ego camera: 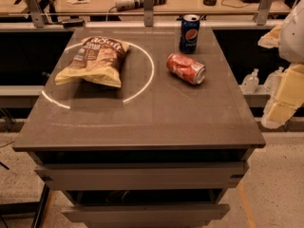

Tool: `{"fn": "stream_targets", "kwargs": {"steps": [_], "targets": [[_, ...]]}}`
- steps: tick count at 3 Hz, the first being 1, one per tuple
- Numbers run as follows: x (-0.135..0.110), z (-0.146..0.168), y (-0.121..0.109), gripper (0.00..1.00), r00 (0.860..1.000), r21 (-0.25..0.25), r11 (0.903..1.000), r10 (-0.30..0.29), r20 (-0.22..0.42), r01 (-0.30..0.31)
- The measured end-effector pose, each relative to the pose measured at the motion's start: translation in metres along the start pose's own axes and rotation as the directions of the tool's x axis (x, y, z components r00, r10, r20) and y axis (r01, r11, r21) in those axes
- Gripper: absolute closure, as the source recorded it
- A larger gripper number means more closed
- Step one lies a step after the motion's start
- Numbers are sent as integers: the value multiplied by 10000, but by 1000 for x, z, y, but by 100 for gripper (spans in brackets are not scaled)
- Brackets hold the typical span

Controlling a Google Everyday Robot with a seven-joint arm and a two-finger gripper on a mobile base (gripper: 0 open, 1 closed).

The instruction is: Place coke can upright

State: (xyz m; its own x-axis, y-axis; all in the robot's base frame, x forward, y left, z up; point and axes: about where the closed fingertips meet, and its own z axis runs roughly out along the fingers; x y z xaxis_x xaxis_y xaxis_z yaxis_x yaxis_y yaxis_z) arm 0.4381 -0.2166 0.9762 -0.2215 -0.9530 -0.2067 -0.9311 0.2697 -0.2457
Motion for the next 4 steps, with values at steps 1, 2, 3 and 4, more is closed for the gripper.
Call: {"fn": "stream_targets", "kwargs": {"steps": [1,2,3,4], "targets": [[0,0,0,0,10000,0,10000,0,0,0],[-12,6,-18,0,9951,-164,9960,887,439,-881],[-40,18,-54,0,9609,-551,9697,2433,1322,-2380],[-56,26,-81,0,9070,-947,9187,3939,1493,-3834]]}}
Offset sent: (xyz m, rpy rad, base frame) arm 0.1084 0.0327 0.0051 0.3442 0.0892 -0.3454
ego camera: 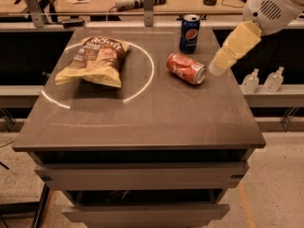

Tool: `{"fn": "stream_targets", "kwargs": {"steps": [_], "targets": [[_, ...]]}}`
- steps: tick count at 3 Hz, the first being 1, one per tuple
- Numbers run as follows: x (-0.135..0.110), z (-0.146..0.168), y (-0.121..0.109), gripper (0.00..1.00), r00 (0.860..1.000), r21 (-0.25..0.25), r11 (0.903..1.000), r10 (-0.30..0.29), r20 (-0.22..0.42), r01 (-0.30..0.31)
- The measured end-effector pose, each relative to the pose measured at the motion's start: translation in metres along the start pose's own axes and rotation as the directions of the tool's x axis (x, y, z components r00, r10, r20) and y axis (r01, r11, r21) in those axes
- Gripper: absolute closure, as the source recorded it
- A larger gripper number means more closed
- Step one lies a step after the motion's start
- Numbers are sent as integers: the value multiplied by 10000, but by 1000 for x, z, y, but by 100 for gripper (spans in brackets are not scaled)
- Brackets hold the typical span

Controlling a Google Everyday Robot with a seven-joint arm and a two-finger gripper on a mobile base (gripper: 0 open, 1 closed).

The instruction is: Place coke can upright

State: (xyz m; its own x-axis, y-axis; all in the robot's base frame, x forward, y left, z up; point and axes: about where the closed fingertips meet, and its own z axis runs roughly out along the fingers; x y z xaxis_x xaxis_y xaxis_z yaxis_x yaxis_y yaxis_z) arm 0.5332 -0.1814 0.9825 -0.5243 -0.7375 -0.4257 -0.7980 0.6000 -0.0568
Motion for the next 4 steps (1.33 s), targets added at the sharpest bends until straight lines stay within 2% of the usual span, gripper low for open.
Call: {"fn": "stream_targets", "kwargs": {"steps": [1,2,3,4], "targets": [[-23,7,-10,0,9937,276,9941,1059,-365,-1049],[-42,23,-24,0,9844,847,9883,1362,-1112,-1272],[-59,46,-44,0,9726,1369,9848,1323,-1914,-1070],[-70,71,-63,0,9614,1514,9838,1308,-2419,-957]]}}
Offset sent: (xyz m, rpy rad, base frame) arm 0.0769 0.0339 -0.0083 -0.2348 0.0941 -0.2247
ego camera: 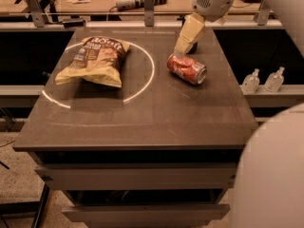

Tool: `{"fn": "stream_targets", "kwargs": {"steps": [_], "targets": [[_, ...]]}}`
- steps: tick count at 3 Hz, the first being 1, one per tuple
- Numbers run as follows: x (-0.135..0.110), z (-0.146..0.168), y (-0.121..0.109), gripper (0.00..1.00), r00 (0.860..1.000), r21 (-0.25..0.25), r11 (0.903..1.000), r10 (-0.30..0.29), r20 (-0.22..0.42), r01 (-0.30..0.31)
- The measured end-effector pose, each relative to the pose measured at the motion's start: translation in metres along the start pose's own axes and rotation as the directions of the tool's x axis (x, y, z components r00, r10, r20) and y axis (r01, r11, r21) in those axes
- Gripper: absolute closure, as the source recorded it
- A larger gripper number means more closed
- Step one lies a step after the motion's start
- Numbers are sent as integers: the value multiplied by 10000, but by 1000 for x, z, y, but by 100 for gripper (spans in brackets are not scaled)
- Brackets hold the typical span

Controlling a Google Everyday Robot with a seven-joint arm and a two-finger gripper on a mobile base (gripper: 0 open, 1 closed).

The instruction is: Place coke can upright

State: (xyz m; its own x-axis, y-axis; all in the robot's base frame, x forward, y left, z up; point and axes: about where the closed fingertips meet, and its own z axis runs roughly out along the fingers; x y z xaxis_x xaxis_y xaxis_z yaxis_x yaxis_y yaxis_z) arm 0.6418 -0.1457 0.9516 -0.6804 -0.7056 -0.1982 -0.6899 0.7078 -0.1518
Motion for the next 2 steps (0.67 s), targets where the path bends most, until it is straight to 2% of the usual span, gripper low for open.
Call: {"fn": "stream_targets", "kwargs": {"steps": [1,2], "targets": [[-16,27,-5,0,9994,-378,9989,-293,-170,286],[-26,53,4,0,9978,-994,9934,-605,-259,577]]}}
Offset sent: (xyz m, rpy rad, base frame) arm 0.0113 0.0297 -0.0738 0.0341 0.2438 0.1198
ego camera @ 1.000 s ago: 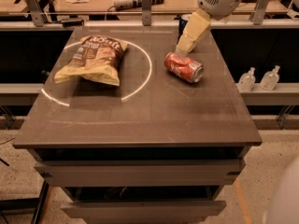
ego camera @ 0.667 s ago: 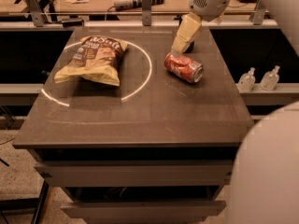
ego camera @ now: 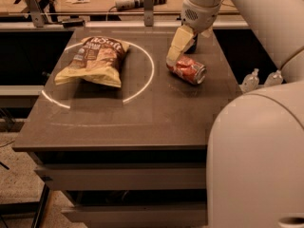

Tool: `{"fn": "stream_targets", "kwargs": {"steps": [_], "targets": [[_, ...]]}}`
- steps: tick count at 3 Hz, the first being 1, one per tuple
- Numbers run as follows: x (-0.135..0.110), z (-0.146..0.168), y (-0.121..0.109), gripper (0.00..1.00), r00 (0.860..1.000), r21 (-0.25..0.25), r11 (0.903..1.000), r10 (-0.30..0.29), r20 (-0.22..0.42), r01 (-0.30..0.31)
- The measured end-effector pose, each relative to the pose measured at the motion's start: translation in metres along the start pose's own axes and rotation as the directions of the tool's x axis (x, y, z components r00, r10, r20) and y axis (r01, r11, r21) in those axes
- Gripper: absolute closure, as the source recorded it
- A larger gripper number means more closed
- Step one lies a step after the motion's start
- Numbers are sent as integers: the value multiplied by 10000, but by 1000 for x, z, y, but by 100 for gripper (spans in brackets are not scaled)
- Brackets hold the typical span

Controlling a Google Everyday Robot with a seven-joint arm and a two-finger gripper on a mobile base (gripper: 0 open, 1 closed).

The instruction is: Place coke can upright

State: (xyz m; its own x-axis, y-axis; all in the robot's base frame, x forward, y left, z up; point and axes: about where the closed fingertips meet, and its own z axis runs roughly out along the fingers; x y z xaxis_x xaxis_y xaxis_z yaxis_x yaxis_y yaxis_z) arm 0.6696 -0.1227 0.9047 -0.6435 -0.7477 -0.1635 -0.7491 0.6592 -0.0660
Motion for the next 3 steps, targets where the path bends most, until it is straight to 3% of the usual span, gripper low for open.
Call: {"fn": "stream_targets", "kwargs": {"steps": [1,3], "targets": [[-7,23,8,0,9996,-412,9990,-196,-212,187],[-5,56,14,0,9970,-674,9975,-257,-732,208]]}}
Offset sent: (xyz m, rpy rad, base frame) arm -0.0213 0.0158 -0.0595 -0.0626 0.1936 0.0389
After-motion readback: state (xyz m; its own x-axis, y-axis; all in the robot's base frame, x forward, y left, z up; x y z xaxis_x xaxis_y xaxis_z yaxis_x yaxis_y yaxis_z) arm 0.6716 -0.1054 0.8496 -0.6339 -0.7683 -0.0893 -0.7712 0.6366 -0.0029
